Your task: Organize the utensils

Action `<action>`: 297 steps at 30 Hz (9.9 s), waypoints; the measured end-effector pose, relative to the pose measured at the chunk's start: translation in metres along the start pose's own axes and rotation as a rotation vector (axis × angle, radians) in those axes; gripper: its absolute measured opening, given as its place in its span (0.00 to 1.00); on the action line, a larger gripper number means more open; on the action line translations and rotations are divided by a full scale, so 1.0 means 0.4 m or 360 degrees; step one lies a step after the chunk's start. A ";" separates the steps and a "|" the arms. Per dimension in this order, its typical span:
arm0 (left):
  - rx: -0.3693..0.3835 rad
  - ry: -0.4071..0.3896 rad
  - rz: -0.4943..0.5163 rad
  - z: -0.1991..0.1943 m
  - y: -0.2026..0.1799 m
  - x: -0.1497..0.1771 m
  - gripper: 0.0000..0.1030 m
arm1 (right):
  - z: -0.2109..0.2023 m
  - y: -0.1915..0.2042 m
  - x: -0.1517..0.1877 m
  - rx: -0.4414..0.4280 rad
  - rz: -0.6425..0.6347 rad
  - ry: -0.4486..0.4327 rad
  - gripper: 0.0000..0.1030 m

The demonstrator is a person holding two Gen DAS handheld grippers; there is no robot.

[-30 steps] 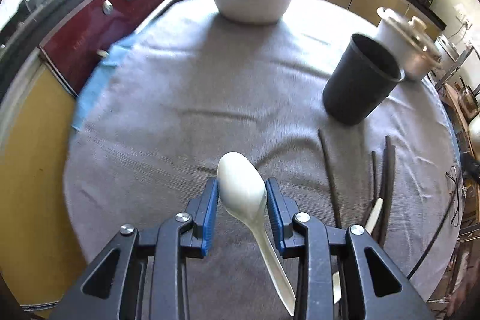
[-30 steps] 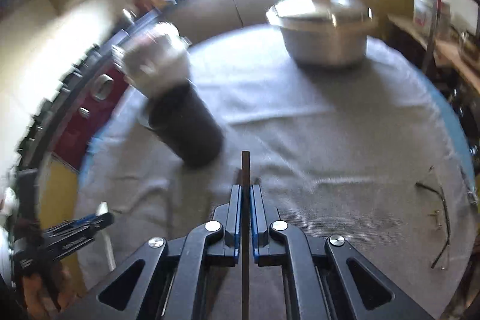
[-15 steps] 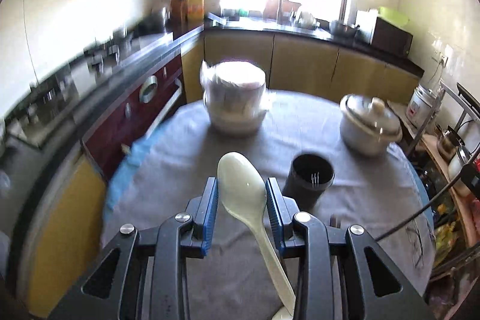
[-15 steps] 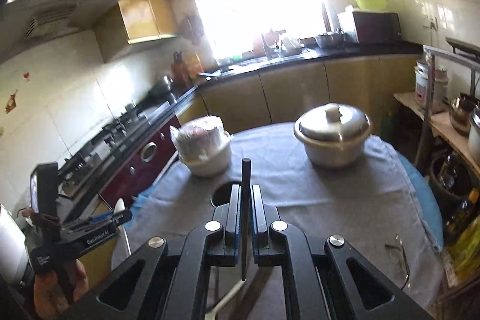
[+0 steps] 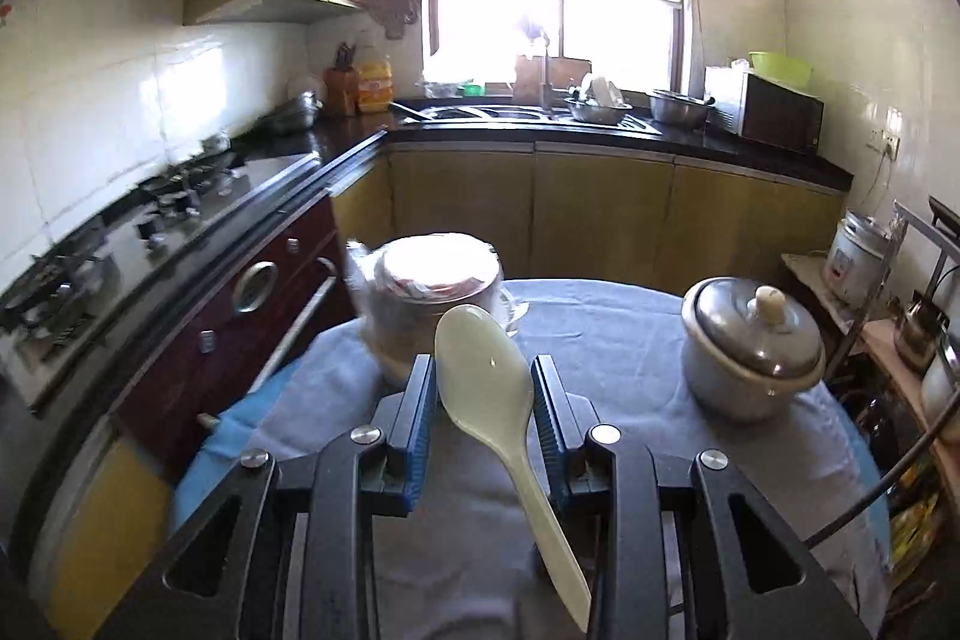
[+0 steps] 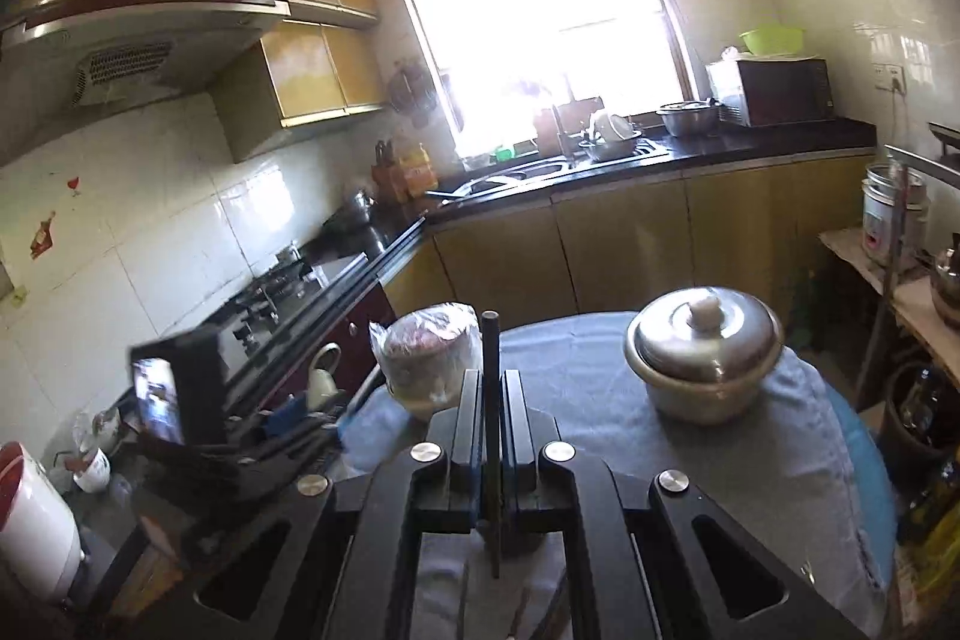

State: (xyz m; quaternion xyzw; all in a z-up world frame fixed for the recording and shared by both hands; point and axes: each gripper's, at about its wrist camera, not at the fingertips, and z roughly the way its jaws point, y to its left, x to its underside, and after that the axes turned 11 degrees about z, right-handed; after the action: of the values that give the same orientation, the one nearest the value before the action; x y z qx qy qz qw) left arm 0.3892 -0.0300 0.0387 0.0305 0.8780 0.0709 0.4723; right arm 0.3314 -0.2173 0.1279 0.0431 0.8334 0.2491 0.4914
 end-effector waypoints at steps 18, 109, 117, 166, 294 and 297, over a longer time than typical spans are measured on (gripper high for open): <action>0.0018 0.0117 0.0111 0.286 -0.102 0.096 0.32 | 0.315 -0.105 0.051 0.0000 0.0106 0.0169 0.06; 0.0429 0.1199 0.0312 -0.224 -0.063 0.655 0.73 | 0.002 -0.195 0.622 0.0506 0.0030 0.1362 0.77; 0.0442 0.1200 0.0320 -0.242 -0.083 0.666 0.73 | -0.017 -0.196 0.632 0.0491 0.0048 0.1375 0.66; 0.0509 0.1275 0.0312 0.013 -0.095 0.652 0.73 | 0.418 -0.287 0.497 0.0446 0.0265 0.1381 0.33; 0.0089 -0.0312 -0.0004 -0.157 0.111 0.201 0.04 | -0.053 -0.078 0.248 0.0088 0.0013 0.0191 0.06; 0.0099 -0.0347 -0.0025 -0.179 0.117 0.174 0.04 | -0.061 -0.060 0.226 0.0080 -0.0014 0.0175 0.06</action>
State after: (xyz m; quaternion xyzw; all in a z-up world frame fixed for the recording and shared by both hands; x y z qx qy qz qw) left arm 0.2904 0.0177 0.0273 0.0458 0.8235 0.0361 0.5643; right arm 0.2688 -0.2186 0.0545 0.0380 0.8654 0.2279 0.4447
